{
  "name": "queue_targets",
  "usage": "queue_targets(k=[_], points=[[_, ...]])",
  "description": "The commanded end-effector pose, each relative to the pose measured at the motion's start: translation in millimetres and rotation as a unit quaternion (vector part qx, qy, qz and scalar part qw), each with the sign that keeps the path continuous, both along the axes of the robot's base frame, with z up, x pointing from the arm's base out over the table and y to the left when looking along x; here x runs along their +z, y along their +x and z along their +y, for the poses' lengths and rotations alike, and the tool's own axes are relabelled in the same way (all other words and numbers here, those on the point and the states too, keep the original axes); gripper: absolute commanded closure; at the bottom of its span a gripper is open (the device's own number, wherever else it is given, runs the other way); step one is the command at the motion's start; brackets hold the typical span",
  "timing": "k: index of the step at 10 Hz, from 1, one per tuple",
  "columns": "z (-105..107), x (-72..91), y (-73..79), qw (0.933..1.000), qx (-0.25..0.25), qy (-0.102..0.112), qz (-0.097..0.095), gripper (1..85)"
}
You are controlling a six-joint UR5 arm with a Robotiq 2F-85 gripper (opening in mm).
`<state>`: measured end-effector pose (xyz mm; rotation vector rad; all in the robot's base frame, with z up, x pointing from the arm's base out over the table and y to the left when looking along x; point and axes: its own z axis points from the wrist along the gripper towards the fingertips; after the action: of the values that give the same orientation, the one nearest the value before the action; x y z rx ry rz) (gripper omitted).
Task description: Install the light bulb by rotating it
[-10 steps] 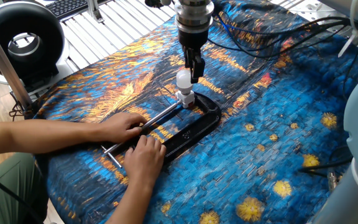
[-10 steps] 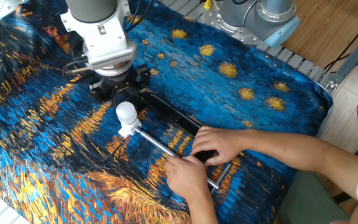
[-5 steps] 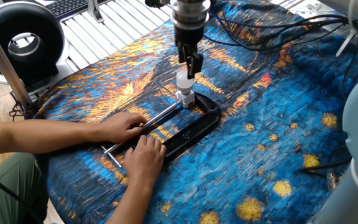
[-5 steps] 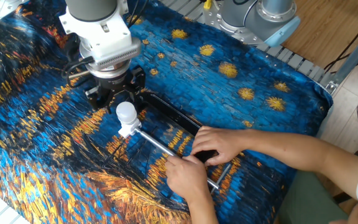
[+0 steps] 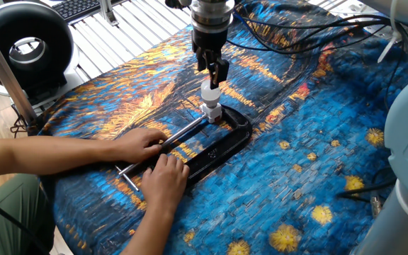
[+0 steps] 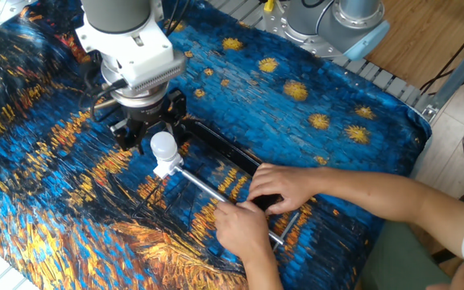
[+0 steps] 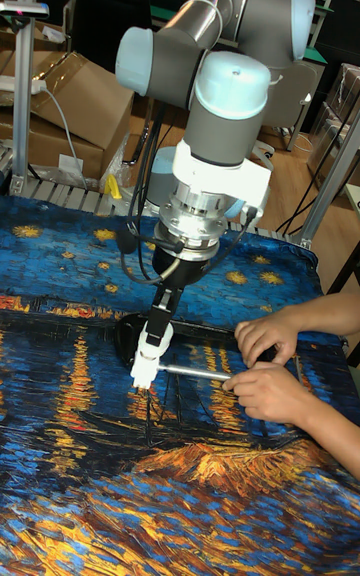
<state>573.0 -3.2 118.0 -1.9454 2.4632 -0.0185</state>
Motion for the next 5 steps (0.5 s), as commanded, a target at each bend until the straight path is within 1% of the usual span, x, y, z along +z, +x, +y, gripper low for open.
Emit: queue_targets(k=[1,3,5], points=[[0.7,-4.9,0.0,1.0,0.008,0.003,0.001,21.0],[-1.8,-7.2,-5.7,1.0,0.007,0.001,0.004,21.0],[-1.1,-9.8,-9.8,1.0,-0.002,0.001,0.004,22.0]])
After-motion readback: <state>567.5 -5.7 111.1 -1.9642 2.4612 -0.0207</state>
